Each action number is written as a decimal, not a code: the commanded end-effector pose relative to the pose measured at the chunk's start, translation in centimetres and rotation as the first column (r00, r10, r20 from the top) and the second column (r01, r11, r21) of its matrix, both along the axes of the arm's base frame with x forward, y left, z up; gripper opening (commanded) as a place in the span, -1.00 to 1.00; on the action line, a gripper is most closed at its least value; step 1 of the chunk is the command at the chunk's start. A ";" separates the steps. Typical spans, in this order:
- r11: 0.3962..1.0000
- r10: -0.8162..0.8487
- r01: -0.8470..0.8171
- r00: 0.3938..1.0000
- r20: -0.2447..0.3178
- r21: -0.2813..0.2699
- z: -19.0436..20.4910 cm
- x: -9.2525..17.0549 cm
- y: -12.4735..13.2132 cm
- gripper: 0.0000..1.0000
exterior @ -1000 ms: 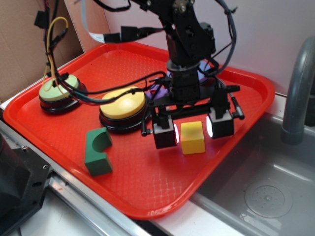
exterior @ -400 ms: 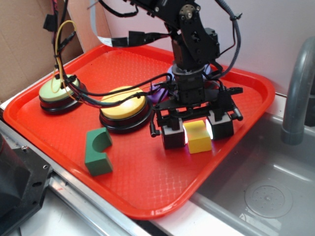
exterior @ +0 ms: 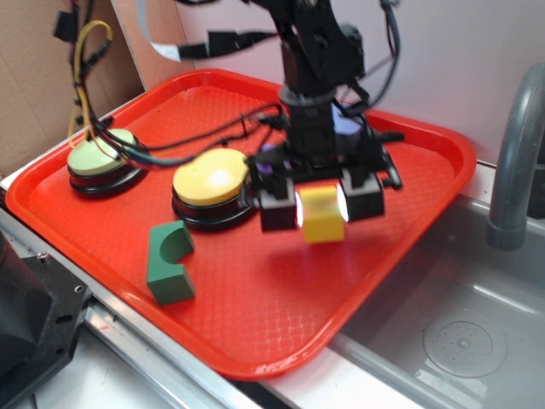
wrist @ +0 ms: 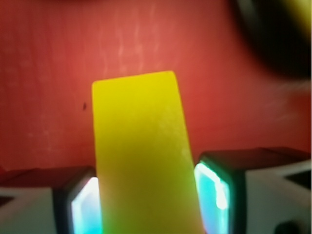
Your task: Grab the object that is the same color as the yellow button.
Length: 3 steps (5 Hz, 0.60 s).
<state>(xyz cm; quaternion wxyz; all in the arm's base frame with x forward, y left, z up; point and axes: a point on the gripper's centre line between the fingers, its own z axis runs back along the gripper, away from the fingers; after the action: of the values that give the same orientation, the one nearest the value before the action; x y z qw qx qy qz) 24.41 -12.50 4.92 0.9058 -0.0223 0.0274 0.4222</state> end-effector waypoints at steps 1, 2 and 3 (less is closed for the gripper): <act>0.974 -0.225 0.225 0.974 -0.007 0.008 7.1 0.4 3.6 -1.00; 0.930 -0.366 0.365 0.930 0.023 0.042 10.2 -0.4 5.6 -1.00; 0.911 -0.407 0.404 0.913 0.029 0.082 12.7 -1.3 7.7 -1.00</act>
<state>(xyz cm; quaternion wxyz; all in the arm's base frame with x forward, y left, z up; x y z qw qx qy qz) 21.55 -5.08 15.83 0.9726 0.0225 0.0272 0.2297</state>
